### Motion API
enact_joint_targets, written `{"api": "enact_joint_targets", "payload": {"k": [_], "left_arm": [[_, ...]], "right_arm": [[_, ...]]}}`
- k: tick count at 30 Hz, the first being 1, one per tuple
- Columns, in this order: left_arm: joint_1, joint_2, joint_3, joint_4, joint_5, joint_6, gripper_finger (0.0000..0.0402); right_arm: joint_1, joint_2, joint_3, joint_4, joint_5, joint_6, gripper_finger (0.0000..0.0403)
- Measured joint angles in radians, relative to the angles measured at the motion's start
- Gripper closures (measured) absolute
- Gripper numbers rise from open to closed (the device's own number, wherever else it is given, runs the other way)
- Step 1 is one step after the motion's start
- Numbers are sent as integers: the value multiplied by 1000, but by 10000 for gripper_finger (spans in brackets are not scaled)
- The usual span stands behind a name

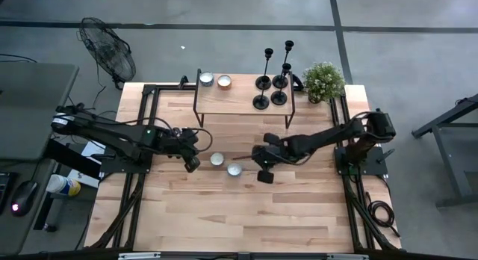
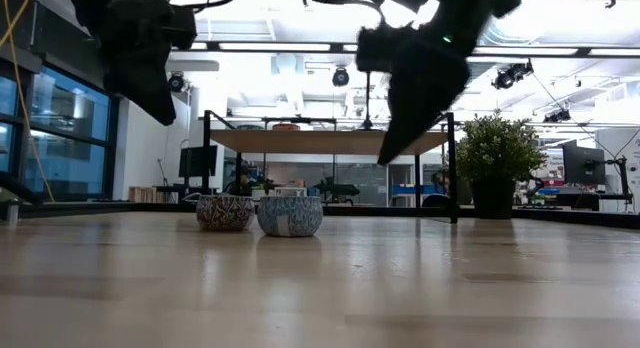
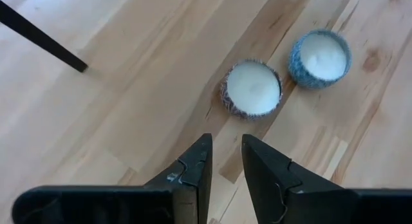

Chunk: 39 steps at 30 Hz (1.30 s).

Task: Pick & Place candle stick holders
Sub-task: Put the brown scented candle on the shelf

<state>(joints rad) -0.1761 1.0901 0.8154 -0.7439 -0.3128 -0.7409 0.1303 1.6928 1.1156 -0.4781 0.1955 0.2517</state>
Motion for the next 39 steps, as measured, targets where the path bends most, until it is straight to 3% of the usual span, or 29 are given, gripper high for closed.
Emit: {"api": "enact_joint_targets", "payload": {"k": [5,18,24,39], "left_arm": [[0,14,0,3,24,-5,321],[93,14,0,18,84,-83,321],[140,14,0,18,139,-78,321],[145,14,0,12,139,-116,321]], "right_arm": [[38,-116,-193,247,-30,104,403],[76,-607,-604,631,40,98,403],[76,-787,-733,685,38,85,403],[75,-1188,-930,686,34,80,403]]}}
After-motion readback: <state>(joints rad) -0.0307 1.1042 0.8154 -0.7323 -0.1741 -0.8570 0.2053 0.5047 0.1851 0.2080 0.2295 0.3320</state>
